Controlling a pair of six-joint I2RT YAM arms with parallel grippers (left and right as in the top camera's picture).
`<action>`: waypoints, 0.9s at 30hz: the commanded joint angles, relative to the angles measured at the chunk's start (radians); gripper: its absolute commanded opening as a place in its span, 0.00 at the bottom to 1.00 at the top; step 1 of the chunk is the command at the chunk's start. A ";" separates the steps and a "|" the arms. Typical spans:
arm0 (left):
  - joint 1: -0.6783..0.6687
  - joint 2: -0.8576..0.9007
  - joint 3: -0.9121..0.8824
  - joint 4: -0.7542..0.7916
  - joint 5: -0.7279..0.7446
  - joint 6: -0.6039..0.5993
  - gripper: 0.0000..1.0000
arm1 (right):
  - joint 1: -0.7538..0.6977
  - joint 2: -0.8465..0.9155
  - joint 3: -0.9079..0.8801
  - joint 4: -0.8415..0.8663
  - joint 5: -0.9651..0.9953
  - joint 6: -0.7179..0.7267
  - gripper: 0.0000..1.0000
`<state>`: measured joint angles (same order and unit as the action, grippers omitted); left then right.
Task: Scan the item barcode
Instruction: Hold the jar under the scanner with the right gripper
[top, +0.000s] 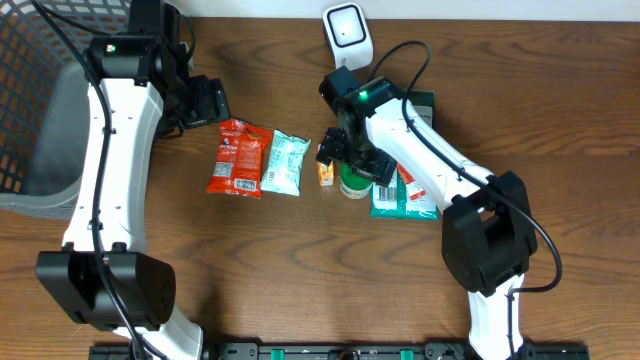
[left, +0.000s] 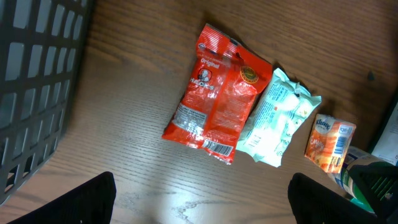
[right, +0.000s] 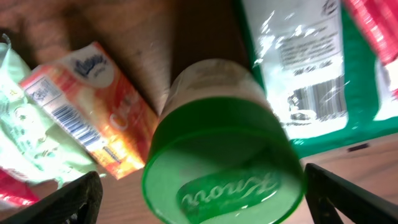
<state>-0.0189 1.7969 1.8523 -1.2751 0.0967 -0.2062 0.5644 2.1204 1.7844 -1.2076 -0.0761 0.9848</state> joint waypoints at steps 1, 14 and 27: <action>0.002 0.002 -0.001 -0.002 -0.019 0.002 0.89 | 0.002 0.005 -0.007 -0.003 -0.048 0.072 0.96; 0.002 0.002 -0.001 -0.002 -0.019 0.002 0.89 | 0.005 0.005 -0.007 0.008 0.079 0.182 0.73; 0.002 0.002 -0.001 -0.002 -0.019 0.002 0.89 | 0.005 0.005 -0.007 -0.014 0.162 -0.046 0.59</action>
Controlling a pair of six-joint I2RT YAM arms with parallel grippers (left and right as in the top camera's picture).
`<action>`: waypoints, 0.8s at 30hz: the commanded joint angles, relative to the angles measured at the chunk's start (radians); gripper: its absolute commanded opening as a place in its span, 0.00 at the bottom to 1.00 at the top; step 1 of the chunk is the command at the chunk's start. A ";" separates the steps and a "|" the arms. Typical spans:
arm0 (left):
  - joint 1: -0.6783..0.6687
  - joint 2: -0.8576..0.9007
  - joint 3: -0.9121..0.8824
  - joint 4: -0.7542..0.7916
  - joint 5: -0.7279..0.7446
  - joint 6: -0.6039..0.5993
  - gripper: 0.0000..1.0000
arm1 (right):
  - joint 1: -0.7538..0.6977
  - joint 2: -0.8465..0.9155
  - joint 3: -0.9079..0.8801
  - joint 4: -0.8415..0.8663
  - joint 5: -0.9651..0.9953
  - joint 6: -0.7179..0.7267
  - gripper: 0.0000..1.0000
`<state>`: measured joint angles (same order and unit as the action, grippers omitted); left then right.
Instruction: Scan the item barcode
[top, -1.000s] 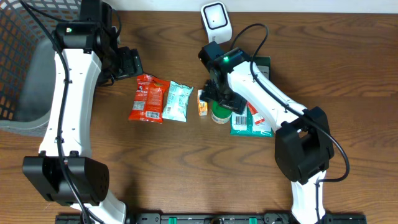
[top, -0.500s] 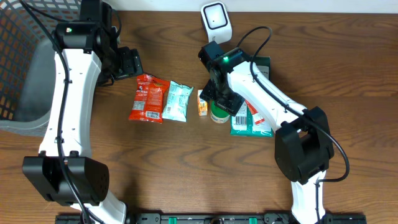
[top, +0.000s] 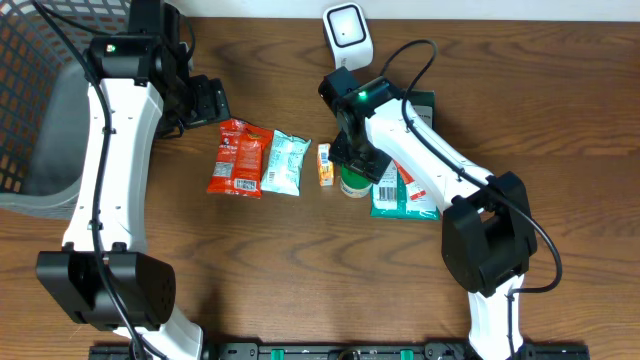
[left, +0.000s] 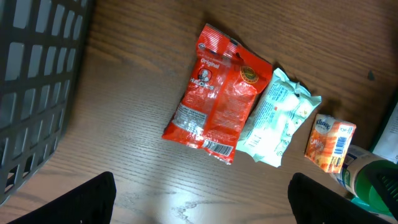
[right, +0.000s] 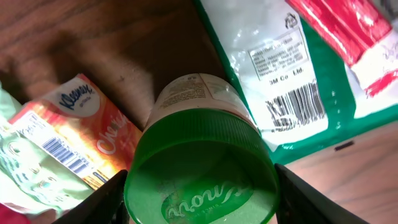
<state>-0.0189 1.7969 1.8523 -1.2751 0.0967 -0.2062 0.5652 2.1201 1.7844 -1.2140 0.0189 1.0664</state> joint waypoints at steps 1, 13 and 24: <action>0.002 0.002 -0.001 -0.002 -0.019 0.002 0.89 | 0.004 0.006 -0.007 -0.007 0.074 -0.151 0.59; 0.002 0.002 -0.001 -0.002 -0.019 0.002 0.89 | 0.004 0.006 -0.007 0.046 0.191 -0.831 0.57; 0.002 0.002 -0.001 -0.002 -0.019 0.002 0.89 | 0.005 0.005 -0.004 0.120 0.190 -1.057 0.79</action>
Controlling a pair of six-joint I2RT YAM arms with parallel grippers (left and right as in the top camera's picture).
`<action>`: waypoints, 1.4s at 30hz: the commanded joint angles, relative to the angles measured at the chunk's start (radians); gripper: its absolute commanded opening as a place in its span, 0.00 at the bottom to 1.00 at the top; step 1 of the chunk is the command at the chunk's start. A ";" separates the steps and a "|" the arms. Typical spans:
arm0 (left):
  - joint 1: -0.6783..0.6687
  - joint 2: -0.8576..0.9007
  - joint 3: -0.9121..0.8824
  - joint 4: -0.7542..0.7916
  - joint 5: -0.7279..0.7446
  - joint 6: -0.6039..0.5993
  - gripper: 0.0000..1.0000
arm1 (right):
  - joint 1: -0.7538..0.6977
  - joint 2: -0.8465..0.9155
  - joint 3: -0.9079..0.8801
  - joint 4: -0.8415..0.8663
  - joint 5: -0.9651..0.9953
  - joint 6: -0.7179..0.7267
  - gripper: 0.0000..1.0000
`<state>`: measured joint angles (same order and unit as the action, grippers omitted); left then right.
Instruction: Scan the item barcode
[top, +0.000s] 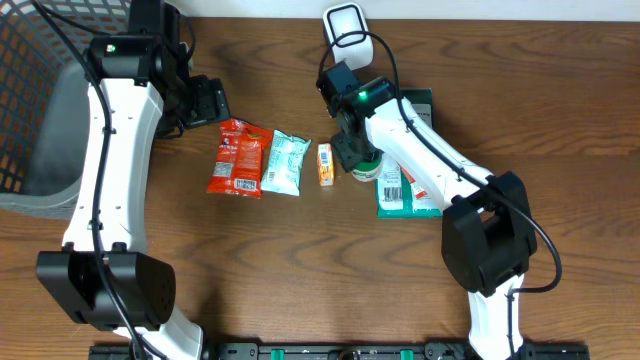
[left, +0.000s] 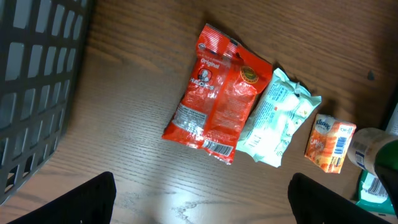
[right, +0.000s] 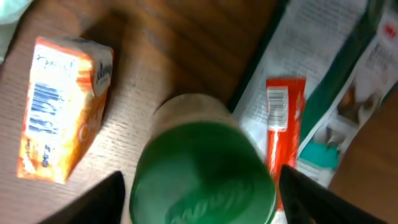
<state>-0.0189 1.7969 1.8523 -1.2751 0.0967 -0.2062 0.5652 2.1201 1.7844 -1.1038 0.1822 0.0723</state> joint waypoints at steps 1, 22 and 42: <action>0.002 0.002 -0.001 -0.002 -0.019 0.002 0.89 | 0.005 0.005 -0.002 0.012 0.026 -0.063 0.83; 0.002 0.002 -0.001 -0.002 -0.019 0.002 0.89 | -0.065 -0.027 0.119 -0.135 0.014 0.638 0.99; 0.002 0.002 -0.001 -0.002 -0.019 0.002 0.89 | -0.008 -0.027 -0.013 -0.014 -0.085 0.937 0.98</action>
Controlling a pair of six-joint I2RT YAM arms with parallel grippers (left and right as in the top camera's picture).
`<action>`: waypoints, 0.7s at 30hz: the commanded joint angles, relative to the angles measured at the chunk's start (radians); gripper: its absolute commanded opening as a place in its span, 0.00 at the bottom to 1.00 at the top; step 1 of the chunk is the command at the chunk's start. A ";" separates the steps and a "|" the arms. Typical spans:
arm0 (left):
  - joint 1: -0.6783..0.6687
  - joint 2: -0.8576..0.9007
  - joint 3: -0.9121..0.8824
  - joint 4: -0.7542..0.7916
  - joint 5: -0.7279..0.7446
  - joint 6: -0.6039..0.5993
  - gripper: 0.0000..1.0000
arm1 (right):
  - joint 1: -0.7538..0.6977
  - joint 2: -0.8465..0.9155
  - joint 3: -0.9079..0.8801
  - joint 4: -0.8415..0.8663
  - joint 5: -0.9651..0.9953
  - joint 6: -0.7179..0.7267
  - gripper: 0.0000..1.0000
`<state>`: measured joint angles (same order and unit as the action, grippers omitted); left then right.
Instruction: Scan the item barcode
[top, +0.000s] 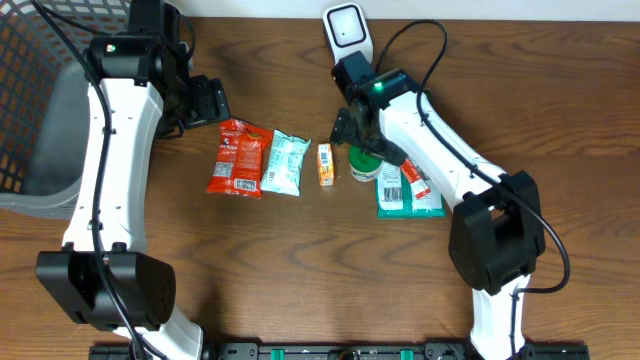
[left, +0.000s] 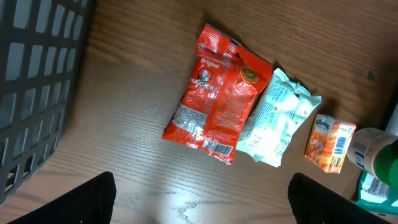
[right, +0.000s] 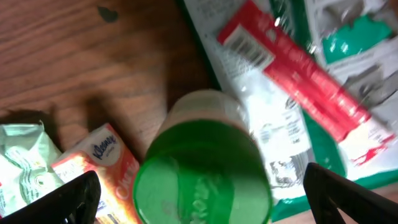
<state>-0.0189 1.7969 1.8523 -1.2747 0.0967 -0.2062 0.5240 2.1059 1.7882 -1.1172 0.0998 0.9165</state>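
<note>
A jar with a green lid (right: 202, 180) stands upright on the table between the orange tissue pack (right: 102, 165) and the green-and-white package (right: 292, 93). My right gripper (right: 202, 202) hangs open over the lid, its fingertips (right: 68, 199) well clear on either side. In the overhead view the jar (top: 365, 166) sits just below the right gripper (top: 364, 148), with the white scanner (top: 347, 28) at the table's back edge. My left gripper (left: 199, 208) is open over bare wood near the red snack bag (left: 217, 99). The jar (left: 376, 162) shows at that view's right edge.
A mint-coloured packet (top: 287, 162) lies between the red bag (top: 238, 158) and the tissue pack (top: 325, 164). A dark mesh basket (top: 40, 100) fills the left end of the table. The left gripper (top: 205, 100) hovers beside it.
My right gripper has opened and let go of the jar, and the wrist has turned. The jar stands where it was. The left arm has not moved.
My right gripper was open around the green-lidded jar beside the tissue pack. Then it was shut on the lid. Then the jar stood a little farther back and right, still gripped. Now the jar stands there free. The left arm stayed still throughout.
</note>
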 joint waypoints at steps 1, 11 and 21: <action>0.002 0.002 -0.001 -0.003 -0.019 0.002 0.89 | 0.039 -0.013 -0.019 -0.001 0.000 0.103 0.95; 0.002 0.002 -0.001 -0.003 -0.019 0.002 0.89 | 0.050 -0.012 -0.026 0.014 0.004 0.140 0.77; 0.002 0.002 -0.001 -0.003 -0.019 0.002 0.89 | 0.052 -0.012 -0.026 -0.001 0.005 0.100 0.70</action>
<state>-0.0189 1.7969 1.8523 -1.2751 0.0967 -0.2062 0.5735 2.1059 1.7714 -1.1149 0.0975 1.0283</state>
